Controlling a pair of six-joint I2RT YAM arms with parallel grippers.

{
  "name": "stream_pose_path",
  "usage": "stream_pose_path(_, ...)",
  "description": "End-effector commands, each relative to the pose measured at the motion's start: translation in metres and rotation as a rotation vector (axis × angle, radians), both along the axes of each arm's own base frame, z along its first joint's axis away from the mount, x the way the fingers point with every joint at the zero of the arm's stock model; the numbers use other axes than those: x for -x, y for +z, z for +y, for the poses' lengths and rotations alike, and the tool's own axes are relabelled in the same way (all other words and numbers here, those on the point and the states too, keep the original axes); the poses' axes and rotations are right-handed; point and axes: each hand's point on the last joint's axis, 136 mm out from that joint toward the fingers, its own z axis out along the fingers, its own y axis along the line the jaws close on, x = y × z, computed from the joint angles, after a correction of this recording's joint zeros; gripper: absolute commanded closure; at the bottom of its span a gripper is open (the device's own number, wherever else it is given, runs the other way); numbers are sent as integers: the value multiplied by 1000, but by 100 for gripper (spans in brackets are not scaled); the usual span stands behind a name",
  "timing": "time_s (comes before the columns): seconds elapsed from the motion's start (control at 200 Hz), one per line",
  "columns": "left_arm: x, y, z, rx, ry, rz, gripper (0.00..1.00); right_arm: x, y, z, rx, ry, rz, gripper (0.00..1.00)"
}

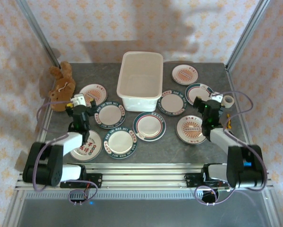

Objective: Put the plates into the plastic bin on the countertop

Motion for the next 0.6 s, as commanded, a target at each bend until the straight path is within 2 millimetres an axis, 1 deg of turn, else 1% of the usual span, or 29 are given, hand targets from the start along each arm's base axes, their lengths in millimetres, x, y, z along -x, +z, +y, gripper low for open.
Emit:
stream_pose_path(0.0, 13, 33, 2, 70, 15, 20, 0, 15, 26, 0, -45, -14, 71, 3)
stream_pose_path(0.01, 15, 33, 1, 81, 16, 35, 0, 17, 29, 0, -49, -14, 74, 3)
stream_pose_path(0.03, 18, 40, 0, 108, 18, 48, 0, 21, 35, 0, -56, -14, 82, 4)
stream_pose_path(0.065, 26, 46, -1, 156, 27, 90, 0, 27, 45, 0, -71, -20, 96, 5)
stream_pose_path(0.14, 45, 53, -5, 284, 63, 172, 1, 40, 67, 3, -110, -18, 113, 7)
stream_pose_path(0.16, 50, 52, -7, 324, 72, 197, 1, 43, 72, 5, -120, -9, 113, 8)
stream_pose_path(0.17, 51, 56, -8, 344, 76, 192, 1, 44, 75, 6, -124, -4, 112, 8)
stream_pose_path(0.19, 57, 54, -10, 383, 93, 223, 1, 45, 78, 9, -134, 13, 113, 8)
stream_pose_path(0.235, 68, 54, -11, 466, 139, 264, 1, 44, 85, 23, -156, 90, 115, 10)
stream_pose_path(0.3, 77, 52, -15, 564, 189, 297, 2, 40, 92, 38, -190, 167, 141, 13)
stream_pose_path(0.385, 72, 45, -27, 692, 183, 314, 4, 31, 99, 46, -224, 196, 163, 17)
stream_pose_path(0.445, 65, 34, -34, 826, 187, 326, 7, 23, 103, 53, -248, 230, 182, 20)
stream_pose_path(0.475, 61, 29, -34, 901, 203, 326, 8, 20, 105, 59, -261, 259, 195, 22)
stream_pose_path(0.515, 54, 22, -37, 996, 194, 323, 11, 16, 107, 67, -279, 292, 215, 25)
stream_pose_path(0.54, 48, 21, -38, 1043, 183, 303, 14, 15, 107, 70, -284, 304, 224, 26)
stream_pose_path(0.596, 37, 17, -37, 1098, 188, 280, 17, 13, 106, 78, -293, 329, 241, 28)
